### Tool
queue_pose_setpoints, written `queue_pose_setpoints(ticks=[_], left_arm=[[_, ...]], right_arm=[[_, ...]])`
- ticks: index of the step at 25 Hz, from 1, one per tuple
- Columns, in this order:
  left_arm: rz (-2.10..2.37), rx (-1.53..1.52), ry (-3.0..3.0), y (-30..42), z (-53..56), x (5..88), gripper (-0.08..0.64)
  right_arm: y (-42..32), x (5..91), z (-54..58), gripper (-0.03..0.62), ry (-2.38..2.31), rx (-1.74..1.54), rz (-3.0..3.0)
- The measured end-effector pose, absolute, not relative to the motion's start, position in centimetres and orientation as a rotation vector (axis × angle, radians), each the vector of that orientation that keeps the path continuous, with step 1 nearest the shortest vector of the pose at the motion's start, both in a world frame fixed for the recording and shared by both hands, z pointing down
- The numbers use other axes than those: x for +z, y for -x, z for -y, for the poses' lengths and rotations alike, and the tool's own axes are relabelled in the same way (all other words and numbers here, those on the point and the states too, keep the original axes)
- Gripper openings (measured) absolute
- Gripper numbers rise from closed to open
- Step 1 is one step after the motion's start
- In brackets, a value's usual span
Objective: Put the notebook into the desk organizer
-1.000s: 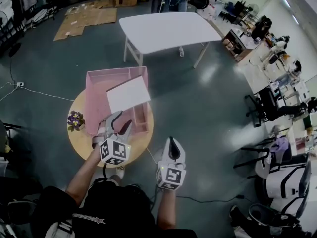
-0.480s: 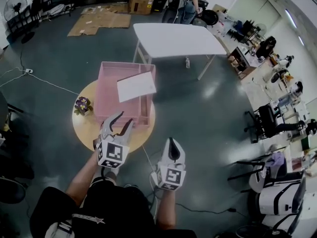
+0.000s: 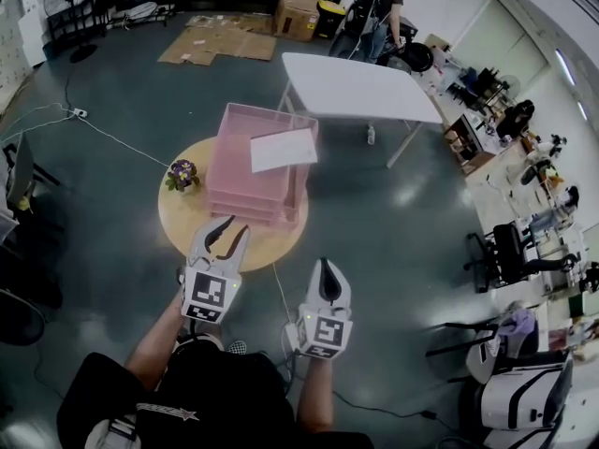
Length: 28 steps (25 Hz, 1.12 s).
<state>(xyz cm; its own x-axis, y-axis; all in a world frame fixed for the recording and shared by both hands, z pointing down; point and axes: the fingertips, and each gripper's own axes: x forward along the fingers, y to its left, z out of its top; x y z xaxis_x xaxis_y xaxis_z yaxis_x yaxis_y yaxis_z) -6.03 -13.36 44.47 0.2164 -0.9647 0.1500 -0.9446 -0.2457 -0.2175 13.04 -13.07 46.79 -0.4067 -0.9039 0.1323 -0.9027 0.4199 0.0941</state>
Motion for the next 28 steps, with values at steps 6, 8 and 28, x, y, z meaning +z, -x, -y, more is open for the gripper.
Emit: queue_pose_setpoints(ticks=[6,8,28], left_arm=[[-1.93,-0.361,2.383,7.1,8.3,44.9,0.104],[-1.944,-0.361,2.381,7.3,6.7,45.2,0.097],[-2.028,-0.381,2.359,8.4,-1.5,47.1,0.015]], right_arm=[[-11.7,46.4,9.1,0.006,-1.569,-0.026,2.551],[-11.5,46.6,7.8,0.006,-1.56,-0.023,2.562],[-10.7,47.6,1.0,0.006,-1.533,-0.004,2.597]])
